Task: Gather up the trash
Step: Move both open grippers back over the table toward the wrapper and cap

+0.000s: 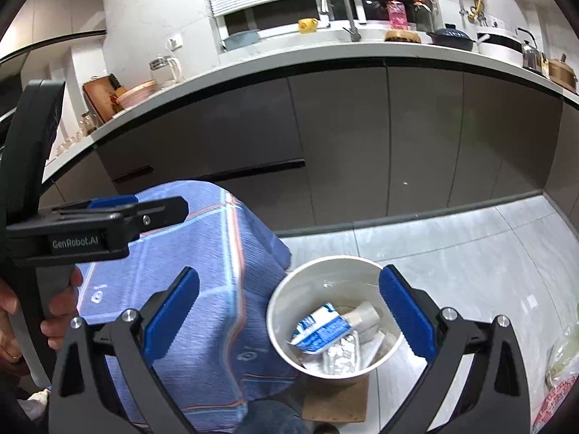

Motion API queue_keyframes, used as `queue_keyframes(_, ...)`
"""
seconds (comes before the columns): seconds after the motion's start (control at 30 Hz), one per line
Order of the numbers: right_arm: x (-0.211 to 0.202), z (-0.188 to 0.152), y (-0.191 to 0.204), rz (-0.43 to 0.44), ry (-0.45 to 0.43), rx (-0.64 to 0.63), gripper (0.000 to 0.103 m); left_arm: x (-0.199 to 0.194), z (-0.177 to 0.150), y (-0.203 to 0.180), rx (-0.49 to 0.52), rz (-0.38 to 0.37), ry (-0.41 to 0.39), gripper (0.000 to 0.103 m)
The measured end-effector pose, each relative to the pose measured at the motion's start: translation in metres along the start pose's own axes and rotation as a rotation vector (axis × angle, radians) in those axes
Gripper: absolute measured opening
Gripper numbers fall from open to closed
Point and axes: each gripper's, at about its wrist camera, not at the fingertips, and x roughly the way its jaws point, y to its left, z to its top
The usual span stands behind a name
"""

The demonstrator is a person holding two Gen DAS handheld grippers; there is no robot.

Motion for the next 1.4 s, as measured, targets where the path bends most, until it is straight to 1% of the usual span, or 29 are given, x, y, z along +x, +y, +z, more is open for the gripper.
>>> queue_keyframes(0.07, -0.003, 0.003, 0.009, 0.015, -0.005, -0.010, 0.100, -0.010, -0.001, 0.006, -0.004, 0.010, -0.003, 0.094)
queue_keyframes(0.17, -0.007, 0.009, 0.028, 0.043, -0.013, -0.042, 0.100, -0.025, -0.005, 0.020, -0.024, 0.044, 0.000, 0.094)
queue_keyframes(0.37, -0.005, 0.014, 0.060, 0.077, -0.012, -0.109, 0.100, -0.052, -0.015, 0.055, -0.113, 0.092, 0.002, 0.094)
queue_keyframes(0.5, -0.002, 0.017, 0.083, 0.106, -0.005, -0.140, 0.100, -0.072, -0.021, 0.082, -0.154, 0.148, -0.011, 0.094)
queue_keyframes(0.7, 0.007, 0.021, 0.119, 0.144, 0.011, -0.188, 0.100, -0.098, -0.031, 0.122, -0.225, 0.187, -0.037, 0.094)
queue_keyframes(0.9, 0.019, 0.022, 0.159, 0.188, 0.035, -0.246, 0.100, -0.109, -0.043, 0.157, -0.287, 0.218, -0.037, 0.094)
queue_keyframes(1.0, 0.026, 0.022, 0.176, 0.206, 0.053, -0.263, 0.100, -0.113, -0.051, 0.171, -0.286, 0.231, -0.037, 0.094)
queue_keyframes(1.1, 0.034, 0.023, 0.192, 0.232, 0.074, -0.274, 0.100, -0.120, -0.058, 0.197, -0.313, 0.265, -0.045, 0.094)
queue_keyframes(1.3, 0.052, 0.018, 0.226, 0.277, 0.110, -0.329, 0.100, -0.122, -0.083, 0.255, -0.389, 0.332, 0.006, 0.094)
queue_keyframes(1.4, 0.064, 0.015, 0.242, 0.309, 0.139, -0.349, 0.100, -0.119, -0.096, 0.276, -0.387, 0.333, 0.034, 0.094)
